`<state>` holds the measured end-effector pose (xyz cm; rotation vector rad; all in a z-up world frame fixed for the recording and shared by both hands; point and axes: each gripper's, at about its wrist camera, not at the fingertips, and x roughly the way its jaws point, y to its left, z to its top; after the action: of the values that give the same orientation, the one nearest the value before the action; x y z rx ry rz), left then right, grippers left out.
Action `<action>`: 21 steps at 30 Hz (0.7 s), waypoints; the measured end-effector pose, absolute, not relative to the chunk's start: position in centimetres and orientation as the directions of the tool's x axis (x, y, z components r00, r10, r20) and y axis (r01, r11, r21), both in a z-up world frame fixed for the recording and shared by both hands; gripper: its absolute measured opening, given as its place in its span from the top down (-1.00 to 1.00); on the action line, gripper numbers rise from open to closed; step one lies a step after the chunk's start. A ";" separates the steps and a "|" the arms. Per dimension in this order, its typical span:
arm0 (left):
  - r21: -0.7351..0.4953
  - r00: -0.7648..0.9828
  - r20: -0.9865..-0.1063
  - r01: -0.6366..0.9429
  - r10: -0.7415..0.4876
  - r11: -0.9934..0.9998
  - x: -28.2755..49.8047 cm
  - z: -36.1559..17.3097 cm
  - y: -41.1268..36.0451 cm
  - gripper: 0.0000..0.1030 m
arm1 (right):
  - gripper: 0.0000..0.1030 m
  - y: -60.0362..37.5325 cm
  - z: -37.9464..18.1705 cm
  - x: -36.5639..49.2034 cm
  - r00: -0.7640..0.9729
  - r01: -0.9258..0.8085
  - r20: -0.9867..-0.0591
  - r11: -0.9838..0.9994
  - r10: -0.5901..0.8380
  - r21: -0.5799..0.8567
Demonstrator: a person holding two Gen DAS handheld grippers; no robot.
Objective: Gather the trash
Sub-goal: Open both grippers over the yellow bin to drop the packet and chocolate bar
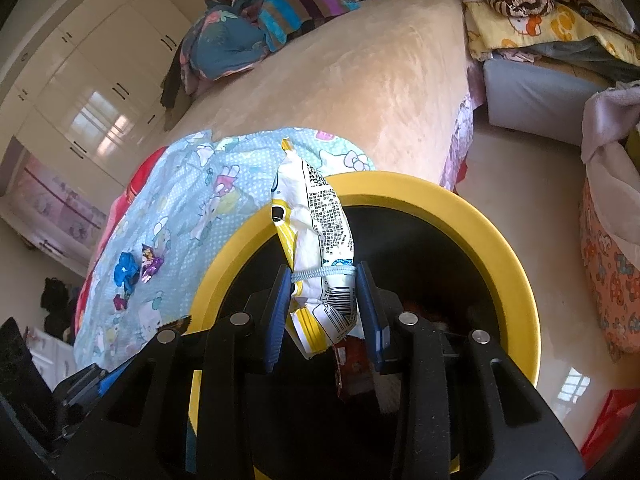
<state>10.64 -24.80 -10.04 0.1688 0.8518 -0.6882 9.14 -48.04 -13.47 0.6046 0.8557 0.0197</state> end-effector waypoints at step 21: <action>-0.212 0.454 -0.721 0.576 -0.524 0.790 12.3 -10.1 -24.4 -0.54 | 0.03 -48.3 -12.5 9.1 0.668 0.220 -0.708 0.846 0.232 0.485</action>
<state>12.30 -24.37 -10.07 0.0664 0.8654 -0.6795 9.14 -48.31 -12.46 0.5797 0.8526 0.0068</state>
